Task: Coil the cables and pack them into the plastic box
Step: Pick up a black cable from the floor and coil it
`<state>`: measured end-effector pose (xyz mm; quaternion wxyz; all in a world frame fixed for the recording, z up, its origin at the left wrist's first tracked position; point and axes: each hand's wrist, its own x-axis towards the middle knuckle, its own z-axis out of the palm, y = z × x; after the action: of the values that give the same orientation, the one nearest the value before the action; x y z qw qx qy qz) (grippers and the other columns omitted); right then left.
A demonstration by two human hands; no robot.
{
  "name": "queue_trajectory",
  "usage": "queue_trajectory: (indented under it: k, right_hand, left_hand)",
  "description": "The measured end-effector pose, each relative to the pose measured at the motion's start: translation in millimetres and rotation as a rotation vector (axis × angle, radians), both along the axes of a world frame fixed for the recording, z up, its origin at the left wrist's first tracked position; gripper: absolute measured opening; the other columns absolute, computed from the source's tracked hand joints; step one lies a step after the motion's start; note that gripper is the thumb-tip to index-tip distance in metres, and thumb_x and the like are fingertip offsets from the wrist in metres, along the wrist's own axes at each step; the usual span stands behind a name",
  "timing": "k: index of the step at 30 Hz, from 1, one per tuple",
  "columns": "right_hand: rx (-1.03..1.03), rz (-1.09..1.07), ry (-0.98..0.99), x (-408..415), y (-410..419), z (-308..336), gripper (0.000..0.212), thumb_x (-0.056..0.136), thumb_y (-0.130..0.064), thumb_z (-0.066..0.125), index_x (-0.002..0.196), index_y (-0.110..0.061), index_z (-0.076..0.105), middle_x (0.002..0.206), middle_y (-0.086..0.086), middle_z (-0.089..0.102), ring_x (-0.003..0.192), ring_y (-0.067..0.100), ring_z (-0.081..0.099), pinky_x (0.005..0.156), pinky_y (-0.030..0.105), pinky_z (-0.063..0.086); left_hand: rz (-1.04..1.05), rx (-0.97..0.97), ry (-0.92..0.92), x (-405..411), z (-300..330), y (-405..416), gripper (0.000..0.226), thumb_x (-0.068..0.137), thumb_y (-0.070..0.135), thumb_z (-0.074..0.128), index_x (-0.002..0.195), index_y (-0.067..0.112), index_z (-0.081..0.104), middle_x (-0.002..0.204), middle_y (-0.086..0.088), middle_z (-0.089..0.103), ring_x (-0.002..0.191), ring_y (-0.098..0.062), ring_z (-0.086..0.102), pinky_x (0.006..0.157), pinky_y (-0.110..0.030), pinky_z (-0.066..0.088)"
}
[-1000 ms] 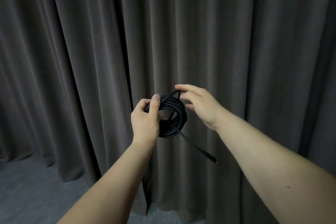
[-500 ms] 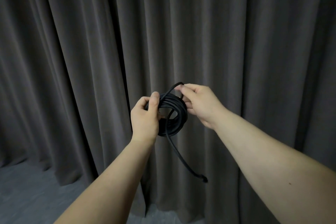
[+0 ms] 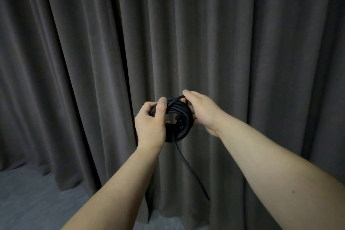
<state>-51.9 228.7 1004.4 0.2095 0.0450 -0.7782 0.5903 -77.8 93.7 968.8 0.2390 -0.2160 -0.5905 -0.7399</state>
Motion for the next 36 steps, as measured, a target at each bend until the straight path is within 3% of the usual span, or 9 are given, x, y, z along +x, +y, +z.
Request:
queue_trajectory:
  k: [5,8,13,16,19,22,27,31,36]
  right_hand:
    - [0.091,-0.086,-0.03,-3,0,1,0.062,0.074,-0.054,0.046,0.089,0.005,0.06,0.074,0.004,0.053,0.072,0.017,0.049,0.074,0.034,0.04]
    - [0.207,-0.164,0.084,-2,0,3,0.038,0.085,-0.045,0.048,0.08,-0.009,0.06,0.075,0.01,0.063,0.072,0.027,0.057,0.07,0.037,0.046]
    - [0.436,-0.208,0.144,9,0,3,0.052,0.095,-0.051,0.042,0.062,-0.012,0.048,0.054,-0.005,0.046,0.057,0.015,0.044,0.059,0.032,0.037]
    - [0.452,-0.2,0.11,9,-1,-1,0.056,0.097,-0.05,0.04,0.068,-0.003,0.051,0.058,0.0,0.041,0.058,0.015,0.04,0.059,0.032,0.033]
    - [0.389,-0.174,0.074,9,-4,-4,0.058,0.098,-0.048,0.04,0.073,0.0,0.059,0.064,0.003,0.053,0.065,0.018,0.049,0.065,0.032,0.039]
    - [0.195,0.062,0.073,9,-4,-13,0.031,0.095,-0.044,0.051,0.098,-0.022,0.073,0.092,-0.008,0.073,0.092,0.008,0.065,0.086,0.027,0.047]
    - [0.034,0.253,0.099,7,1,-12,0.021,0.094,-0.019,0.058,0.112,-0.024,0.067,0.092,-0.013,0.071,0.089,0.0,0.062,0.093,0.028,0.047]
    - [-0.044,0.357,0.091,11,4,-9,0.019,0.092,-0.011,0.058,0.105,-0.019,0.069,0.085,0.0,0.066,0.08,0.007,0.059,0.082,0.022,0.049]
    - [-0.065,0.362,0.118,12,3,-3,0.019,0.092,-0.007,0.057,0.106,-0.014,0.068,0.075,-0.004,0.065,0.071,0.006,0.057,0.071,0.017,0.049]
  left_hand:
    - [0.015,0.011,-0.032,-2,-1,-1,0.042,0.077,0.057,0.061,0.07,0.016,0.06,0.056,0.011,0.053,0.058,-0.011,0.049,0.072,-0.055,0.055]
    - [0.024,0.008,-0.041,-3,-1,0,0.042,0.079,0.058,0.062,0.069,0.017,0.058,0.055,0.011,0.05,0.056,-0.01,0.047,0.073,-0.054,0.055]
    - [0.019,0.002,-0.082,-4,-2,0,0.039,0.085,0.051,0.064,0.072,0.014,0.06,0.056,0.008,0.052,0.055,-0.011,0.048,0.074,-0.052,0.055]
    - [0.002,0.034,-0.117,-1,0,4,0.036,0.091,0.041,0.064,0.077,0.008,0.061,0.056,0.005,0.053,0.05,-0.01,0.05,0.065,-0.041,0.055]
    - [0.024,0.061,-0.14,1,2,6,0.038,0.09,0.043,0.064,0.075,0.008,0.061,0.055,0.004,0.053,0.05,-0.011,0.053,0.054,-0.026,0.048]
    - [0.056,0.084,-0.173,-5,4,5,0.04,0.089,0.047,0.062,0.071,0.012,0.058,0.057,0.0,0.052,0.052,-0.012,0.052,0.053,-0.024,0.045]
    - [-0.009,0.131,-0.183,-2,8,5,0.042,0.092,0.046,0.059,0.074,0.009,0.055,0.054,0.001,0.048,0.048,-0.009,0.047,0.051,-0.023,0.043]
    - [-0.126,0.107,-0.141,-2,6,0,0.035,0.093,0.04,0.06,0.074,0.012,0.054,0.055,0.002,0.046,0.048,-0.008,0.043,0.05,-0.025,0.04]
    - [-0.184,-0.052,-0.042,-6,5,-11,0.027,0.087,0.041,0.062,0.082,0.014,0.062,0.06,0.003,0.056,0.058,-0.012,0.052,0.055,-0.02,0.045]
